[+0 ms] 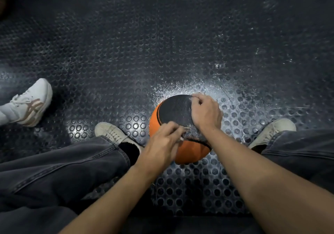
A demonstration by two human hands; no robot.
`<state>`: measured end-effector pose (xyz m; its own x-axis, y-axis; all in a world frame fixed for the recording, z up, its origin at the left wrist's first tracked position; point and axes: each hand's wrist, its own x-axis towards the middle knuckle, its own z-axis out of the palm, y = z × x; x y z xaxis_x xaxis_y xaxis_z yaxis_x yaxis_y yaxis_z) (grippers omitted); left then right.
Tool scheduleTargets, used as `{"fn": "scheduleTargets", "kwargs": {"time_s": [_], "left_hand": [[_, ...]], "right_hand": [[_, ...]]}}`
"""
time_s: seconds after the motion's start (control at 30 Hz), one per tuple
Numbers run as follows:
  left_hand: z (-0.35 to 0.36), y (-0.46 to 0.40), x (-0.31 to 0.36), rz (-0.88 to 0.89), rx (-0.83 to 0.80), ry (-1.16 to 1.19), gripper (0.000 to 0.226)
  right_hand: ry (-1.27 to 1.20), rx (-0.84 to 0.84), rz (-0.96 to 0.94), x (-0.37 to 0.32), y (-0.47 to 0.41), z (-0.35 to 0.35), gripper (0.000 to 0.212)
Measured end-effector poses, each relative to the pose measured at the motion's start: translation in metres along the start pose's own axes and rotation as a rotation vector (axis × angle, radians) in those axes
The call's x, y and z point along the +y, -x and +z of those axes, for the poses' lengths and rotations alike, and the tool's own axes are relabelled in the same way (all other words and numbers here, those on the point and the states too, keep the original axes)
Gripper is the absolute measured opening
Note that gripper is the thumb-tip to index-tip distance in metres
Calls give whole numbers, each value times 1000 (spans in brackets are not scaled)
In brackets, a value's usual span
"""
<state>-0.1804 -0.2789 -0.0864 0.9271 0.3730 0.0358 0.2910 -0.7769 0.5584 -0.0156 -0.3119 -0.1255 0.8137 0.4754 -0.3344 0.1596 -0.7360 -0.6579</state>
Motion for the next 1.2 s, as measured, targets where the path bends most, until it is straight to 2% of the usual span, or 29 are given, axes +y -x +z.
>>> {"fn": "scheduleTargets", "kwargs": {"time_s": [0.07, 0.17, 0.33, 0.47, 0.53, 0.67, 0.77, 0.83, 0.9, 0.97, 1.03, 1.07, 1.13, 1.2], "left_hand": [[-2, -9, -10, -32, 35, 6, 23], [-14, -35, -18, -289, 167, 39, 19], [-46, -46, -44, -585, 160, 182, 29], [-60, -47, -60, -674, -22, 245, 76], [-65, -49, -57, -681, -88, 186, 85], [-76, -51, -38, -692, -238, -133, 84], [-74, -51, -24, -751, -281, -146, 84], [-68, -49, -19, -798, -274, -117, 73], [-62, -43, -17, -828, -199, -130, 57], [-58, -33, -13, -772, -57, -129, 43], [-51, -23, -1, -580, 36, -51, 34], [-45, -17, 5, -452, 36, -26, 34], [-29, -6, 12, -245, 22, -118, 34], [-14, -2, 0, -212, 54, -230, 32]], "right_hand": [[-10, -12, -50, 4, 4, 2, 35], [-35, 14, -45, 4, 9, 5, 35], [-99, 41, -61, 15, 18, 2, 34], [-160, 15, -129, 23, 23, -1, 27], [-167, -30, -167, 23, 24, -1, 26], [-105, -58, -213, 21, 26, 5, 31], [-48, -47, -230, 22, 28, 7, 31], [-37, -42, -225, 21, 29, 6, 31], [-30, -38, -202, 20, 31, 5, 32], [-15, -23, -170, 19, 33, 7, 33], [-14, -9, -117, 14, 33, 8, 33], [-22, -5, -85, 11, 32, 8, 33], [-50, -5, -38, 7, 31, 8, 32], [-65, -1, -40, 7, 32, 9, 31]]}}
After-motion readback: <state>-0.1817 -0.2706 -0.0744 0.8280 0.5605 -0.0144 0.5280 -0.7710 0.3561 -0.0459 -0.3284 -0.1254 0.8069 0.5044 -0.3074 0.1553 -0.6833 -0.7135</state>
